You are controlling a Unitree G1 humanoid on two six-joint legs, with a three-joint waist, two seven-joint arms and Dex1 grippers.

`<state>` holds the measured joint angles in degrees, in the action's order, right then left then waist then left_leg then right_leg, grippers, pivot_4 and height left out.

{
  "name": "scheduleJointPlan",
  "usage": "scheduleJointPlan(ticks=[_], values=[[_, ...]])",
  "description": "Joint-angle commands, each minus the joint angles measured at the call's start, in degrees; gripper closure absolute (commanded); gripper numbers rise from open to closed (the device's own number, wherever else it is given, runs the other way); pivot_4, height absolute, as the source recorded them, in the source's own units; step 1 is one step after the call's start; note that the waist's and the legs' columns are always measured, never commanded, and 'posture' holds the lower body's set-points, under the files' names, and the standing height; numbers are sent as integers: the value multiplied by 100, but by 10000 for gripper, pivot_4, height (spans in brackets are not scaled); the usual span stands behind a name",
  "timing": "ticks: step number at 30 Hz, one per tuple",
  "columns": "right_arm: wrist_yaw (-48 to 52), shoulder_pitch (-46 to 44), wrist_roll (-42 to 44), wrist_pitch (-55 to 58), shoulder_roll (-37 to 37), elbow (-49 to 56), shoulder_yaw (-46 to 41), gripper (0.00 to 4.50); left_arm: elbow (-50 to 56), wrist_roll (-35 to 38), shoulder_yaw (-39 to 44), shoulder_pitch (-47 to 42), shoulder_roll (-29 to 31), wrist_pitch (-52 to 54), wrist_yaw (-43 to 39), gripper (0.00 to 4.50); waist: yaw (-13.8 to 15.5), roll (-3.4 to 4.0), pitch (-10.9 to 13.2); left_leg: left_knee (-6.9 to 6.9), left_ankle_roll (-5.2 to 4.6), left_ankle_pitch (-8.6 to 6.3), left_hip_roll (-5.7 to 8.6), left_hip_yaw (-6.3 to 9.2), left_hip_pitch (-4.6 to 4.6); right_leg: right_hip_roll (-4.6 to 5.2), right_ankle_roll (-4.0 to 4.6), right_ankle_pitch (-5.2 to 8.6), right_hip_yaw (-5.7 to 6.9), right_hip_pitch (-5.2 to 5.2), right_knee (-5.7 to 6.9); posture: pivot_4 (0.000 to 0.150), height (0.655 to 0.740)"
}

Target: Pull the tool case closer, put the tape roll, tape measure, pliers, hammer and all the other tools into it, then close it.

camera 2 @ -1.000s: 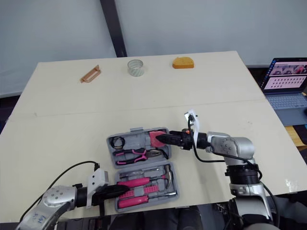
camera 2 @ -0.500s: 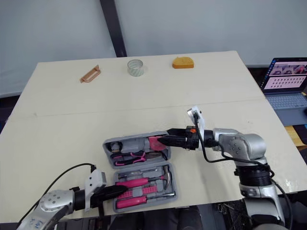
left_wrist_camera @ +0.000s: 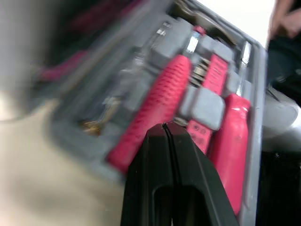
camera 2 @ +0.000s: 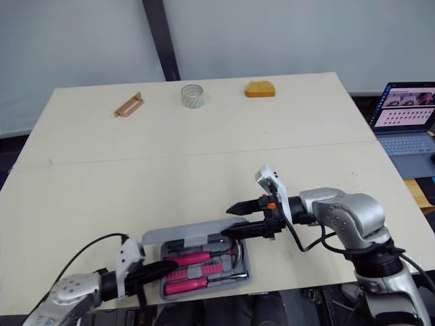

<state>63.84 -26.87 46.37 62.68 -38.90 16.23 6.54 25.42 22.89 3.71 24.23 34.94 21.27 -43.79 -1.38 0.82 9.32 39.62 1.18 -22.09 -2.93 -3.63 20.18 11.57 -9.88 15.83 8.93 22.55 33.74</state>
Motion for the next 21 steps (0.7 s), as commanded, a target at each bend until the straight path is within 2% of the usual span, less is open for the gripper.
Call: scheduleJointPlan(ticks=[1, 6, 11, 15, 21], values=[[235, 113, 162, -79, -201, 430, 41, 488, 800, 672, 834, 590, 252, 449, -129, 45000, 1, -13, 7, 0, 0, -1, 0, 0, 2, 0, 0, 0, 0, 1, -1, 1500, 7400], [336, 213, 210, -110, -368, 496, -21, 488, 1081, 1097, 1777, 1087, 614, 775, -369, 45000, 44, -16, 9, 5, 0, -2, 0, 2, 3, 0, 0, 0, 0, -2, -7, 1500, 7400], [410, 618, -83, -641, -885, 387, -517, 488, 455, 1245, 2700, 454, 921, 931, -280, 45000, 230, -17, 10, 12, 0, -6, 1, 2, 8, -1, 1, 0, 0, -1, -9, 1500, 7400], [284, 1062, -583, -1396, -1169, -103, -1002, 0, -140, 1158, 2909, -56, 1117, 853, -443, 32891, 252, -26, 10, 19, -1, -6, 1, -1, 7, -2, 3, -1, 0, -4, -8, 1500, 7400], [186, 1777, -1334, -2593, -1413, -963, -1621, 0, -1200, 669, 2798, -603, 1459, 389, -725, 3429, 261, -32, 14, 17, -1, -6, 0, -6, 6, -2, 3, -1, 1, -3, -6, 1500, 7400]])
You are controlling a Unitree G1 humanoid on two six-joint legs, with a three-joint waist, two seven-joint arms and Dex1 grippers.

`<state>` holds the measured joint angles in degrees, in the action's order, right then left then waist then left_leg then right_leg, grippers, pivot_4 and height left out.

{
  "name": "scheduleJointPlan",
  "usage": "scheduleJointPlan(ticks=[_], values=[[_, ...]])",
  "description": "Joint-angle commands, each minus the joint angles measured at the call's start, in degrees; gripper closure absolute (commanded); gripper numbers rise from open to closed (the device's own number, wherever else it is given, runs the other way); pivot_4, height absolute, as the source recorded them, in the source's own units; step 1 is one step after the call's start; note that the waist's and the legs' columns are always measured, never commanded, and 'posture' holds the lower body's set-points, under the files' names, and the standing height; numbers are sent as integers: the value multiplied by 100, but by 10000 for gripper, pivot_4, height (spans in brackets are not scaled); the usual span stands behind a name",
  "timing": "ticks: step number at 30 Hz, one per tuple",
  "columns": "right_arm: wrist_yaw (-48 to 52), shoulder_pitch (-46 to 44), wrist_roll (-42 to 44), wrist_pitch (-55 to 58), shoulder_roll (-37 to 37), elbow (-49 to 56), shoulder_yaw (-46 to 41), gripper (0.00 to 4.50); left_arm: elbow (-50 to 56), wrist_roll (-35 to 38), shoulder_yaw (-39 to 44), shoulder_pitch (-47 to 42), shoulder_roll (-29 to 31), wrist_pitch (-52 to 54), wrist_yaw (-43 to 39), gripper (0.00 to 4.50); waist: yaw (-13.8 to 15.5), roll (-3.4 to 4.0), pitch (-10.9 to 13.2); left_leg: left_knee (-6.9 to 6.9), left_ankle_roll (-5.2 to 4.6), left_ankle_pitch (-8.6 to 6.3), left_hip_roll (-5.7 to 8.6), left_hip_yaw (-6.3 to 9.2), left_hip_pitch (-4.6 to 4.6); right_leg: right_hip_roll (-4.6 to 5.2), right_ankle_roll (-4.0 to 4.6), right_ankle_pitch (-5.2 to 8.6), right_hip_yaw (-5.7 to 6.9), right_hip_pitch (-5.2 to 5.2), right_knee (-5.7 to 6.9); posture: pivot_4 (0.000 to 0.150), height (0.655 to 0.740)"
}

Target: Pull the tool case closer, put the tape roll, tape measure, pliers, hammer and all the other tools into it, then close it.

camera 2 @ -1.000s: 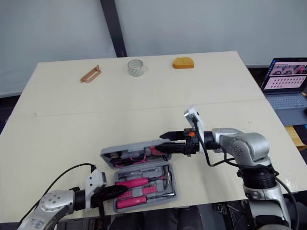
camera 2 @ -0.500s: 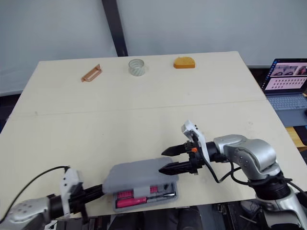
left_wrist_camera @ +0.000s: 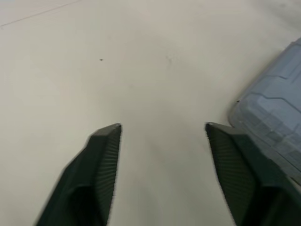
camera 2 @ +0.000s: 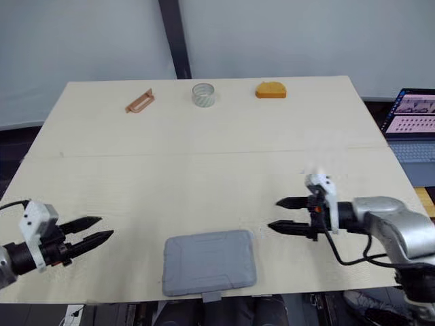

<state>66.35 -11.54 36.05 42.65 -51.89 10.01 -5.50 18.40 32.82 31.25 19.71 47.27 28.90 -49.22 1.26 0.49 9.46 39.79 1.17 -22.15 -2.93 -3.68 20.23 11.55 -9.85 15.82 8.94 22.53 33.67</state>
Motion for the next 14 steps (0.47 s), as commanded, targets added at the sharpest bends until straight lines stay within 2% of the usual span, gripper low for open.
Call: scheduleJointPlan(ticks=[1, 7, 14], values=[[-86, 389, -427, -822, -128, -568, -558, 0, -797, -477, -9, -272, 303, -523, -219, 305, -5, 0, 0, 0, 0, 0, 0, -2, -2, 0, 0, 0, 0, 0, 1, 1500, 7400], [-46, 956, -791, -1561, -165, -1444, -1019, 0, -2135, -802, -191, -1158, 587, -953, -440, 305, -19, -1, 1, -3, 0, 0, 0, -7, -3, 0, 0, 0, 0, 0, 1, 1500, 7400], [-99, 985, -975, -1922, -29, -1774, -1002, 0, -2588, -1000, -453, -1521, 637, -1116, -585, 305, -119, 0, 1, -12, 2, 1, 0, -8, -7, 1, -1, 0, 1, 1, 3, 1500, 7400]])
